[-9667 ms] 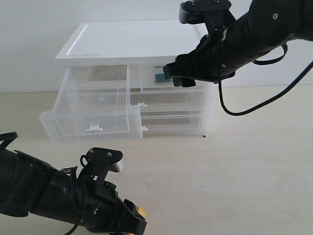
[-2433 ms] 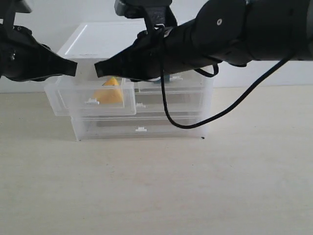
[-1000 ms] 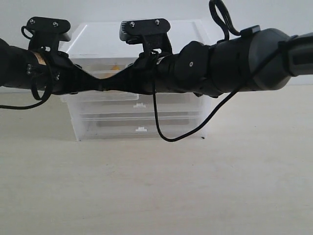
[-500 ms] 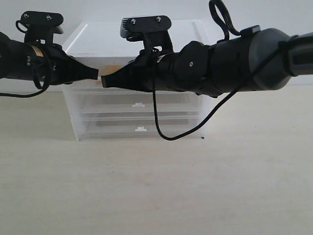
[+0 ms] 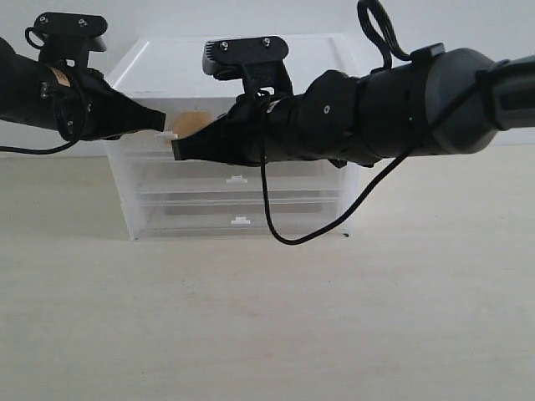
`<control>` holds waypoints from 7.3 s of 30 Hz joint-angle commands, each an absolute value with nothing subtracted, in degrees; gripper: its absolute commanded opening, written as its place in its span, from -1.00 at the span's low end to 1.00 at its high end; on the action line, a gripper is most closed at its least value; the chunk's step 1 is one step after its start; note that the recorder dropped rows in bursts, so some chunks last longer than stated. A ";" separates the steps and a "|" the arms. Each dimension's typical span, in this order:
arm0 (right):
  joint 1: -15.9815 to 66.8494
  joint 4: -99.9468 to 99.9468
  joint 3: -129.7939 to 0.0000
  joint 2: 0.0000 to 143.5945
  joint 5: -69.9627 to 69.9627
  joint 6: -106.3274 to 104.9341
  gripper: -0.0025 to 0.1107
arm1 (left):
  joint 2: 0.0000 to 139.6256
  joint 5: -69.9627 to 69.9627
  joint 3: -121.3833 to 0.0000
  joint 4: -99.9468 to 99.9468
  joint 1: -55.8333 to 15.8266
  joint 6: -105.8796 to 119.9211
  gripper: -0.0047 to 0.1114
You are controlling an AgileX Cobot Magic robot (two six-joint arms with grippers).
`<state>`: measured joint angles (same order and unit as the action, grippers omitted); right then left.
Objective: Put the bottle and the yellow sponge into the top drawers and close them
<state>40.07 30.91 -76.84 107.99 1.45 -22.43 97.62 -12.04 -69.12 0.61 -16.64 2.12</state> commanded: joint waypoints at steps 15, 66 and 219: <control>39.87 30.82 -67.71 95.35 2.96 -22.63 -0.96 | 73.51 -9.34 -54.66 5.90 -16.24 -3.50 -0.85; 39.99 31.14 -28.04 59.21 13.91 -16.88 -0.96 | 0.00 -12.47 -14.70 13.04 -4.23 0.45 -0.85; 15.88 -10.81 0.00 0.00 -19.58 15.35 -0.96 | 0.00 -19.38 0.00 6.43 -1.60 3.06 -0.85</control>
<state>15.95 -10.15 0.05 0.25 -19.59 15.31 0.09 -19.51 -0.20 6.68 -1.77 2.77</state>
